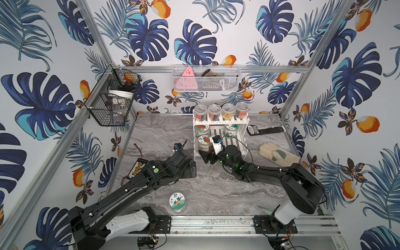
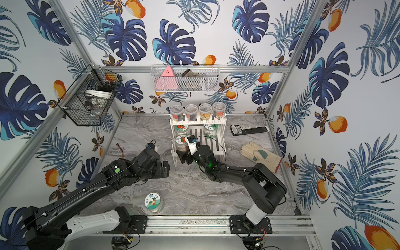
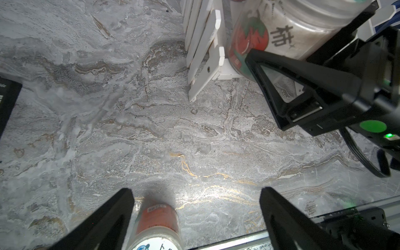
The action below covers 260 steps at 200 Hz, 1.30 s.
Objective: Place the seed container on the shelf
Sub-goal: Place the seed jar on the shelf.
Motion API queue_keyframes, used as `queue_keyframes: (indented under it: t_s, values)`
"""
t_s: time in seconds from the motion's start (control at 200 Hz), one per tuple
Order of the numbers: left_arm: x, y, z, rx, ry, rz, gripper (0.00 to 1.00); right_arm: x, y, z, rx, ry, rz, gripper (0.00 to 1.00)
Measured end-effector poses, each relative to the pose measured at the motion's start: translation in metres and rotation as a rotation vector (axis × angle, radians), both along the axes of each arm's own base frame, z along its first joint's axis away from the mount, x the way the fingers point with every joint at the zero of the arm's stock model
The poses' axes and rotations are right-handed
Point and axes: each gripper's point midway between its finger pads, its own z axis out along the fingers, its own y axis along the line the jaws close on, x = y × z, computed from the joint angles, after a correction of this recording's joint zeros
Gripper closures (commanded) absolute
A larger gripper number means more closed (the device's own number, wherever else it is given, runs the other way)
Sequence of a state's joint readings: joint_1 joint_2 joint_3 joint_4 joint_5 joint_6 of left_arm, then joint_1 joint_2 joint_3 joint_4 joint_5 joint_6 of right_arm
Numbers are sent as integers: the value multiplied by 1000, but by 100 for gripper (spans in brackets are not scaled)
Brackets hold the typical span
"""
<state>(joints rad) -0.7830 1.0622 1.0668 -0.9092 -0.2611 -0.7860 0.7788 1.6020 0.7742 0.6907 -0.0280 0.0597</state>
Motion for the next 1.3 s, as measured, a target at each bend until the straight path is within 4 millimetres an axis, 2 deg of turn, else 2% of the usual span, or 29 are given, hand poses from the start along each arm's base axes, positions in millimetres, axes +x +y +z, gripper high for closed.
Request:
queue_keyframes:
  t_s: [0.305,0.615,0.856,1.301]
  values:
    - [0,-1,-3,3,8,-5,1,-13,-18,6,-56,72,11,6]
    - [1,-1,-6,2,16,-1,1,-14,-28,-1,-85,153,-14,28]
    - [0,0,-7,1,15,-1,1,-1,-34,-10,-72,169,-48,35]
    - [-1,0,-12,4,25,-4,1,0,-21,-12,-52,140,62,37]
